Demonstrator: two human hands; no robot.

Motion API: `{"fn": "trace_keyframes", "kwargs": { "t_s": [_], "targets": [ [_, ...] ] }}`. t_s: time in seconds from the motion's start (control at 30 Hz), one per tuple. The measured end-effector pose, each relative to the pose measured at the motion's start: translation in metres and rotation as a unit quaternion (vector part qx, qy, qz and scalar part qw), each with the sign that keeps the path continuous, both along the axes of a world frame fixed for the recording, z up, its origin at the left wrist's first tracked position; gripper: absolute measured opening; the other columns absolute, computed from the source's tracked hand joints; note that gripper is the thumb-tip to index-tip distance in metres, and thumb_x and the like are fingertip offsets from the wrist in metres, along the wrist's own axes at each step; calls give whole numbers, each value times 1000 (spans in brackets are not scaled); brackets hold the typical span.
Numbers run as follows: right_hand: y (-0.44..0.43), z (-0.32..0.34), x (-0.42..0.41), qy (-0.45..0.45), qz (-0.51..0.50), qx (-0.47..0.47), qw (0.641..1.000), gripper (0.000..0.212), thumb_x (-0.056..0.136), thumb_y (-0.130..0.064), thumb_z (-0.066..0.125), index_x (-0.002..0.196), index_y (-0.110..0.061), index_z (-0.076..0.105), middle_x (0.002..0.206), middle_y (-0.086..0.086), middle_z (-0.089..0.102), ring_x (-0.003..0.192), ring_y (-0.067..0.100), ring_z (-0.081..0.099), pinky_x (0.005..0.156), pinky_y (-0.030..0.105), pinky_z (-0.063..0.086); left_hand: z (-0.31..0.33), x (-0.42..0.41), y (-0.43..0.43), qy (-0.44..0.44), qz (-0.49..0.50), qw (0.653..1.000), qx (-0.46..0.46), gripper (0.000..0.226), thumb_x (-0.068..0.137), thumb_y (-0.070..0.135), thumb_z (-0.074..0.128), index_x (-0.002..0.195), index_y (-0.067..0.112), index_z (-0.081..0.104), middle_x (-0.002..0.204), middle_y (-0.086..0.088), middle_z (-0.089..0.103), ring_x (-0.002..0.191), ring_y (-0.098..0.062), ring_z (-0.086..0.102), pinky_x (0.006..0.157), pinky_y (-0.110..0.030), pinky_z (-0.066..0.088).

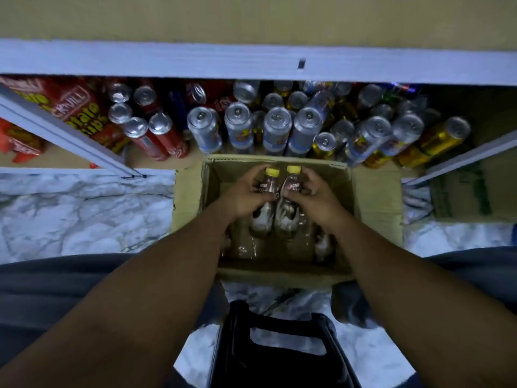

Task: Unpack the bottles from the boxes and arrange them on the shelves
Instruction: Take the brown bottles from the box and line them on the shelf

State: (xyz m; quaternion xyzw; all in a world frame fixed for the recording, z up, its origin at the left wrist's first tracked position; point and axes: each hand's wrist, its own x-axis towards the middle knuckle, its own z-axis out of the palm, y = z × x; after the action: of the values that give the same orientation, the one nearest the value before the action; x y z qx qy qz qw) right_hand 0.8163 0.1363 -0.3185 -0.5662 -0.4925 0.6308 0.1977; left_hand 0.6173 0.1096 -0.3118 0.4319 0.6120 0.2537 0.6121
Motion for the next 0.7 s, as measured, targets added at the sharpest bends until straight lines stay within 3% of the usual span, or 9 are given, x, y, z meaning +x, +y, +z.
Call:
{"fn": "trace_keyframes", "kwargs": {
  "t_s": [0.1,0.2,0.3,0.37,0.5,0.53,0.63,0.7],
  "targets": [
    [-2,58,-3,20,28,62,997,75,88,-24,80,150,-31,38,132,-4,60,119,12,59,92,29,52,57,-4,-6,12,1,998,58,65,89,4,75,137,33,44,122,3,65,111,-13,64,85,-22,56],
    [-11,114,-8,44,62,117,990,69,89,-29,78,144,-40,38,137,-3,54,122,17,54,97,37,51,114,-10,-23,26,5,993,113,59,92,11,74,137,33,43,122,8,62,113,-10,61,83,-21,56],
    [-23,163,-16,55,87,168,980,68,89,-28,77,144,-39,39,132,-9,54,120,12,53,89,26,52,163,-21,-45,53,5,983,177,63,91,16,76,143,29,44,131,3,60,122,-13,58,96,-34,55],
    [-31,194,-23,68,108,203,971,66,89,-27,78,142,-40,41,125,-11,58,117,12,57,87,26,54,196,-30,-60,65,21,975,212,62,90,15,77,141,29,45,129,3,62,121,-10,59,94,-31,55],
    [-42,256,-44,79,134,249,956,64,90,-23,76,139,-43,39,114,-14,60,97,-6,61,73,11,51,261,-50,-86,82,43,961,260,58,92,16,75,139,33,46,124,11,63,112,0,61,82,-19,52],
    [-42,270,-52,78,139,262,952,64,90,-25,77,137,-46,39,114,-11,63,94,-4,65,75,16,54,276,-56,-90,87,50,957,273,59,92,14,75,139,33,45,121,12,64,107,2,62,79,-17,51],
    [-36,307,-77,48,150,312,937,63,84,-40,80,129,-56,40,116,-6,67,96,17,70,87,46,59,311,-79,-92,117,66,937,321,61,90,10,76,140,29,46,116,6,67,99,0,64,81,-17,51],
    [-27,331,-96,43,155,338,927,63,81,-42,81,128,-55,41,118,-5,66,99,18,69,90,51,57,331,-97,-87,132,82,926,345,61,89,13,77,137,33,47,116,7,67,102,-5,63,83,-22,52]
  ]
}}
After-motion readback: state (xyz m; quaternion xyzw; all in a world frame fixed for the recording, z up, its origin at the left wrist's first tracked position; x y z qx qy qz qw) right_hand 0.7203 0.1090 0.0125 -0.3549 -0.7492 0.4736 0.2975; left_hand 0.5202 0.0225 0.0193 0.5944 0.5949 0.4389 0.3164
